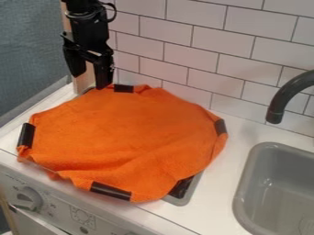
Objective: Fold the cloth from top left to bottom right
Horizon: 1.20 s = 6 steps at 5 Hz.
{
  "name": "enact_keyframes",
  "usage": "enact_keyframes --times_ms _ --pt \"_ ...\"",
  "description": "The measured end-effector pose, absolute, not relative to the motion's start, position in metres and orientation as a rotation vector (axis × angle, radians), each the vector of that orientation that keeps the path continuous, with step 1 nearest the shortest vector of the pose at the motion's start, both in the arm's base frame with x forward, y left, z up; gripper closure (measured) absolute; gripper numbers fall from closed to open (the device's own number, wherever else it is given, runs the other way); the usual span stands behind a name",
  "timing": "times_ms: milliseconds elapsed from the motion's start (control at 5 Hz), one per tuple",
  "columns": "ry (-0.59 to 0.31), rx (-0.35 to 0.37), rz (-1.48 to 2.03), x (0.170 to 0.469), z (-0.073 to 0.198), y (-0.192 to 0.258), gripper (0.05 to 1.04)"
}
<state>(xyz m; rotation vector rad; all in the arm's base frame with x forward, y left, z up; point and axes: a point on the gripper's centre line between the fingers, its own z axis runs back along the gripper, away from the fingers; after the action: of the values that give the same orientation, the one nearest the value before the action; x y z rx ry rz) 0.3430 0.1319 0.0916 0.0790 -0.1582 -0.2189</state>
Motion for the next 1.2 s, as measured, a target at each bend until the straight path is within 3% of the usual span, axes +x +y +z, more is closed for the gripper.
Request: enact_keyframes --times_ms 400,600,1000,1200 --pt "-0.135 0.148 -0.323 0.384 0.074 0.144 0.085" --pt "-0.158 0.143 -0.337 0.403 0.069 0.146 0.085" --pt "-0.165 0.085 -0.414 0.424 0.054 0.143 0.085" --pt "-0.115 0.014 -0.527 0.427 0.041 0.137 0.085"
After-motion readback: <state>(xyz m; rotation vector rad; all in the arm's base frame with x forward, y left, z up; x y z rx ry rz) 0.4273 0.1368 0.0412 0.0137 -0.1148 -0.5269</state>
